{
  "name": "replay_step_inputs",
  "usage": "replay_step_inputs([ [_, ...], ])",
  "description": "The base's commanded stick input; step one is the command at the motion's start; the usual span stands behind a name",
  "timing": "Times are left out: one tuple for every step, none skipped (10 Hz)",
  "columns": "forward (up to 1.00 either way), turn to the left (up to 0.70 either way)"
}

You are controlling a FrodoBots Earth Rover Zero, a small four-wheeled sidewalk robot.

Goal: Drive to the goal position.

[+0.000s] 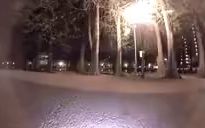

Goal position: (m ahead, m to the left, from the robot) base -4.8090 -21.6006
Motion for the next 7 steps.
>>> replay_step_inputs([
  [0.30,-0.57],
  [0.29,-0.74],
  [0.24,-0.83],
  [0.11,-0.45],
  [0.00,0.00],
  [0.00,0.00],
  [0.00,0.00],
])
